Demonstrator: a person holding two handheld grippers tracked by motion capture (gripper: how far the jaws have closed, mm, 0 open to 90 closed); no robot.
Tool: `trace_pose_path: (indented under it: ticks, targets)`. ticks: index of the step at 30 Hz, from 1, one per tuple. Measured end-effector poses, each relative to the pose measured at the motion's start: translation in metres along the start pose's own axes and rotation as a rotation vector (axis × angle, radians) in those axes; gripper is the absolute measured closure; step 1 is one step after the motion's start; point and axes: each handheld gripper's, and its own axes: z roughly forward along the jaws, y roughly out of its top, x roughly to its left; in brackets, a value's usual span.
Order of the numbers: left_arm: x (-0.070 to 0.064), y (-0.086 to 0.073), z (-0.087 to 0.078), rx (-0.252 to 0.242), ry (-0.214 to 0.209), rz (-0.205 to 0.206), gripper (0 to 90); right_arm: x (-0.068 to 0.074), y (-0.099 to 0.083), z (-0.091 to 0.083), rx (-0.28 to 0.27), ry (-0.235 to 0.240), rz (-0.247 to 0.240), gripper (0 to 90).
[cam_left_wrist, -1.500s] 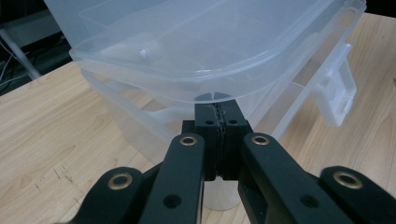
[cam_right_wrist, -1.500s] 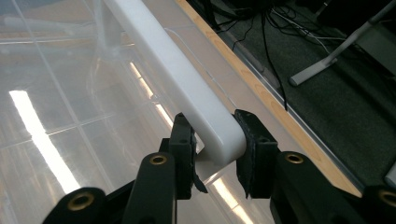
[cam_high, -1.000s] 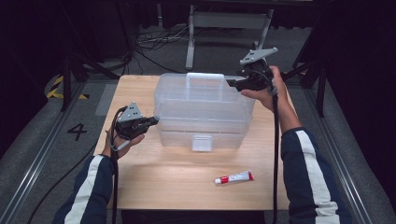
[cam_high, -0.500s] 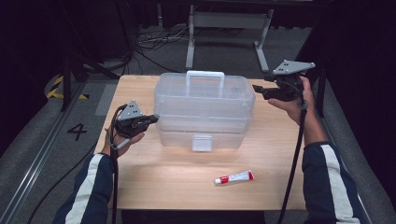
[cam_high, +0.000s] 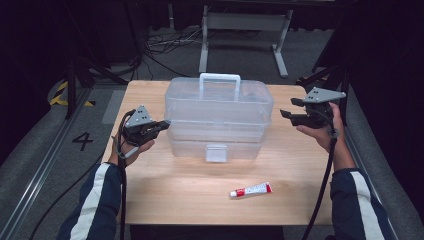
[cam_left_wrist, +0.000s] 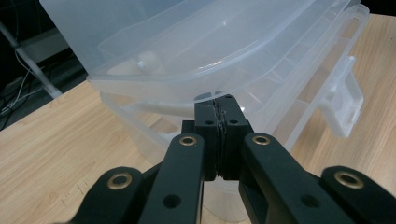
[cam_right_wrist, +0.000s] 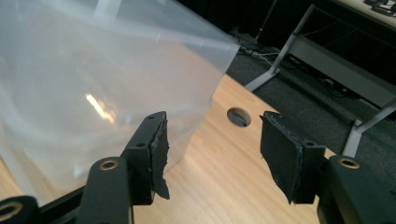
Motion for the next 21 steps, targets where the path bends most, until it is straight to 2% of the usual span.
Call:
trace_pose_path:
  ticks: [2,4,9,11,14,21]
  targets:
    - [0.0,0.001,0.0,0.0,0.001,0.0,88.8,0.001,-0.003,0.001,0.005,0.005,0.002,41.5]
    - [0.001,0.002,0.0,-0.002,0.003,0.001,89.0,0.007,-0.016,0.005,-0.004,0.032,0.008,41.3]
    - [0.003,0.007,-0.001,-0.008,0.006,0.003,89.0,0.021,-0.023,0.015,-0.012,0.078,-0.023,40.7]
    - [0.002,0.009,-0.001,-0.007,0.006,0.01,89.0,0.024,-0.022,0.017,-0.018,0.075,-0.034,41.1]
    - [0.002,0.01,0.0,-0.001,0.003,0.016,88.8,0.029,-0.018,0.02,-0.054,0.072,-0.044,42.9]
    - [0.001,0.014,-0.003,-0.008,0.006,0.011,85.4,0.032,-0.014,0.023,-0.116,0.042,-0.05,48.1]
